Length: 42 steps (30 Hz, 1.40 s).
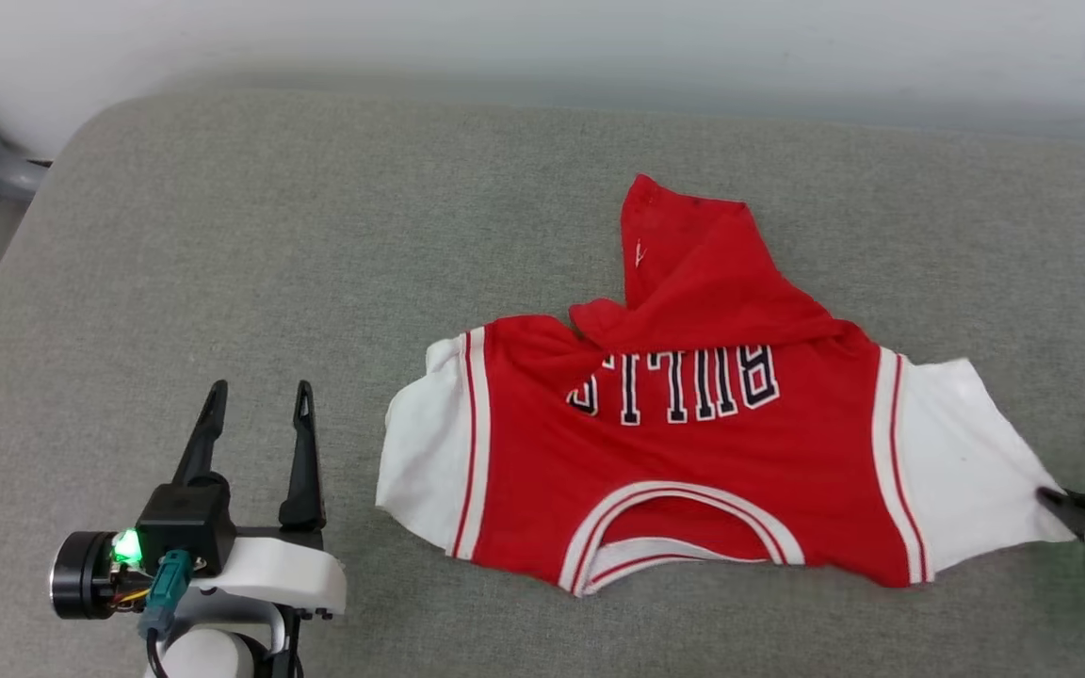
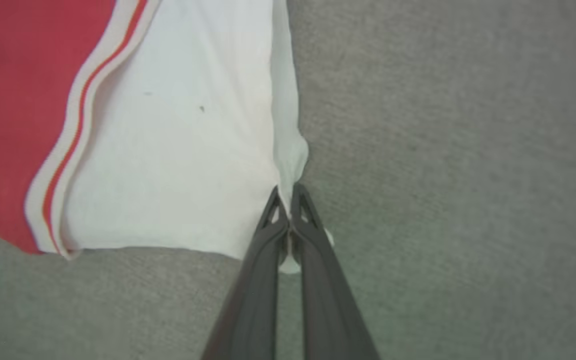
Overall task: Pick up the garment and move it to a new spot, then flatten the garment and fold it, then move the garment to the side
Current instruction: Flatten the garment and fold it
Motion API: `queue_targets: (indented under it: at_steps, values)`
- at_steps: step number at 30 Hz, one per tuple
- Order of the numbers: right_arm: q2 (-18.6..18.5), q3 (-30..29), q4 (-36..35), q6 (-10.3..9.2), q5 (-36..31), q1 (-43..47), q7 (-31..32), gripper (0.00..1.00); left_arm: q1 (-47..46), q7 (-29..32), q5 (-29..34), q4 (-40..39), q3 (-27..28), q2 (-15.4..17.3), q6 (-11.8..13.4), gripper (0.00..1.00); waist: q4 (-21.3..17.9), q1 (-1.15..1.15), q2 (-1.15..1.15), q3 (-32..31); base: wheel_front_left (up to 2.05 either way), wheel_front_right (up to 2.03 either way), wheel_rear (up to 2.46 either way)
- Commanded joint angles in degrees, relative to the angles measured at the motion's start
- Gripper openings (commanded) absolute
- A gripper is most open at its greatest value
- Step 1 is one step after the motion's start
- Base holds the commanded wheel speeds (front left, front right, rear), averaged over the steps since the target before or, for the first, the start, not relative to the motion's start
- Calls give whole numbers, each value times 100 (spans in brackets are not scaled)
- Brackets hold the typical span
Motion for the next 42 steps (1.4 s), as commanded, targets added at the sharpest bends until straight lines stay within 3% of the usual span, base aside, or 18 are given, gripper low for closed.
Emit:
queue_targets:
  at_steps: [1,9,16,20,25,26,29,36,42]
  values:
    - [-58,-29,33,-11,42,76,-25,0,35,-13,45,5,16,-16,-34,100,-59,0,0,-64,0,0,0]
    - [-480,-653,307,-10,335,586,-251,0,-38,-13,188,46,178,61,-329,100,-194,0,0,-201,0,0,0]
    - [-344,-937,359,-10,311,902,-319,0,-591,263,77,252,24,457,-1043,100,-205,0,0,-306,0,0,0]
    - [-241,-1023,271,-10,208,983,-325,0,-1059,1071,-98,274,-192,779,-1500,100,-215,0,0,-364,0,0,0]
    - [-116,-1102,116,-10,48,1031,-266,0,-1535,2832,-781,281,-695,1196,-1722,100,-257,0,0,-411,0,0,0]
    - [-45,-1153,14,-10,-40,1044,-208,0,-1738,3865,-1469,177,-1125,1420,-1738,100,-296,0,0,-407,0,0,0]
    - [26,-1188,-100,-10,-150,1027,-159,0,-1993,4724,-2204,13,-1578,1803,-1737,100,-351,0,0,-372,0,0,0]
    - [128,-1277,-360,-10,-337,972,-11,0,-2429,5927,-3279,-20,-2513,2237,-1741,100,-466,0,0,-258,0,0,0]
    - [224,-1315,-543,-10,-442,878,109,0,-2705,6326,-3663,444,-3187,2248,-1742,100,-566,0,0,-108,0,0,0]
